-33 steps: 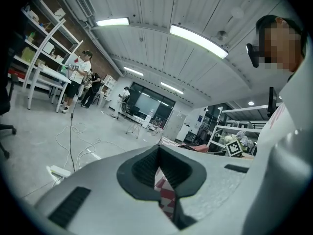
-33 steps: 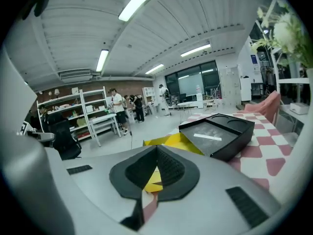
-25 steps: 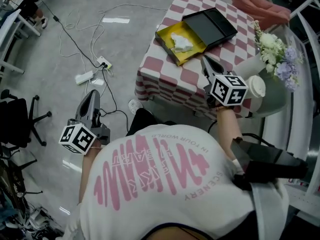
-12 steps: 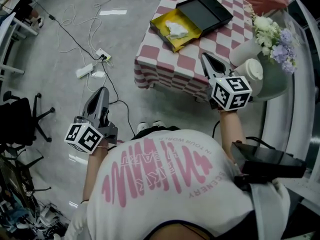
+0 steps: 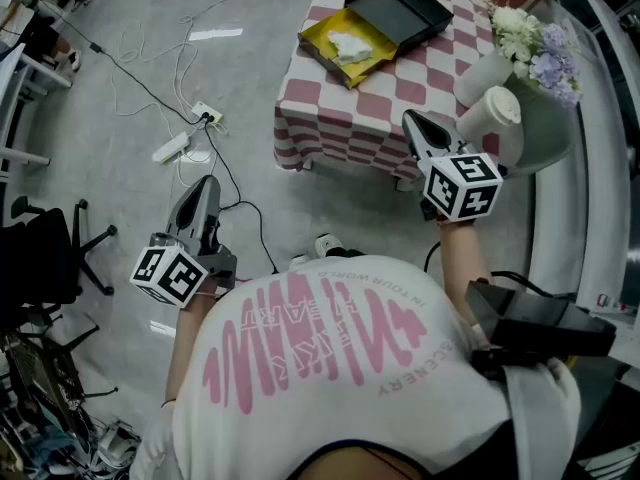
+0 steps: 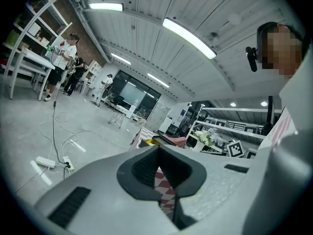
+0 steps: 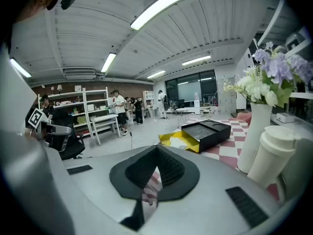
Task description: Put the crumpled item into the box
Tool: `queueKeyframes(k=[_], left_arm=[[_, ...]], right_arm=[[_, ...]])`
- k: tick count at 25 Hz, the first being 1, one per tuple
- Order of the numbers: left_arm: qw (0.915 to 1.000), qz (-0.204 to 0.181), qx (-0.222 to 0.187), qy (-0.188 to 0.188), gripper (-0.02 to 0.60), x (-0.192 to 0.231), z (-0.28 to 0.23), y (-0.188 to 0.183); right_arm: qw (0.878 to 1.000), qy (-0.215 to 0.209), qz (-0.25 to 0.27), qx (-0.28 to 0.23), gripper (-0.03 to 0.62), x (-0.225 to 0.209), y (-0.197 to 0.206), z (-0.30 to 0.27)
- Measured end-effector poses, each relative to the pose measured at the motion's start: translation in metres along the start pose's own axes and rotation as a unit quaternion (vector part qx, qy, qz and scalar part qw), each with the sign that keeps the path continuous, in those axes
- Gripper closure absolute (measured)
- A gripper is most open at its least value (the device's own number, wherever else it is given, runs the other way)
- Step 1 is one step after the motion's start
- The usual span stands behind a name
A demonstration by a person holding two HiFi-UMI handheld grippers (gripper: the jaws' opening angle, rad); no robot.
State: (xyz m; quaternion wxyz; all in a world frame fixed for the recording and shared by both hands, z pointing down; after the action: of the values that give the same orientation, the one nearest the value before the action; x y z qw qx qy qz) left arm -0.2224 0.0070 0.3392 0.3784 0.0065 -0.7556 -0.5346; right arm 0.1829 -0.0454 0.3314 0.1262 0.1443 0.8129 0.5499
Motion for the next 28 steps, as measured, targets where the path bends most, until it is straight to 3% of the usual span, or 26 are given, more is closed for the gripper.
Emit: queueKeyframes(k=[11, 28], left_arm=[[0.9994, -0.007, -0.001, 0.033, 0.574, -0.003, 0.026, -0.001], [0.9982, -0.009, 0.002, 0.059, 0.574, -0.003, 0.033, -0.003]], right_arm=[[1.000, 0.018, -0.016, 0.001, 0.588, 0.029, 0.011, 0.037], [0.999, 0.052, -0.013, 0.000, 0.588, 0.038, 0.017, 0.070]])
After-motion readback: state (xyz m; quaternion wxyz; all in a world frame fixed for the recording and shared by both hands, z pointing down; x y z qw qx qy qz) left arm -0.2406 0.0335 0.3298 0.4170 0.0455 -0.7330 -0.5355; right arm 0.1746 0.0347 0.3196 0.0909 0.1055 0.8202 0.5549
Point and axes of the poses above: the fingertips, and each gripper's own axes: z backward along the fingers, x to its left, y out of its underside, the point moved 8 cm from there along z, backward along the fingers, and after that the axes turned 4 degrees about z, right-handed, at the moved point
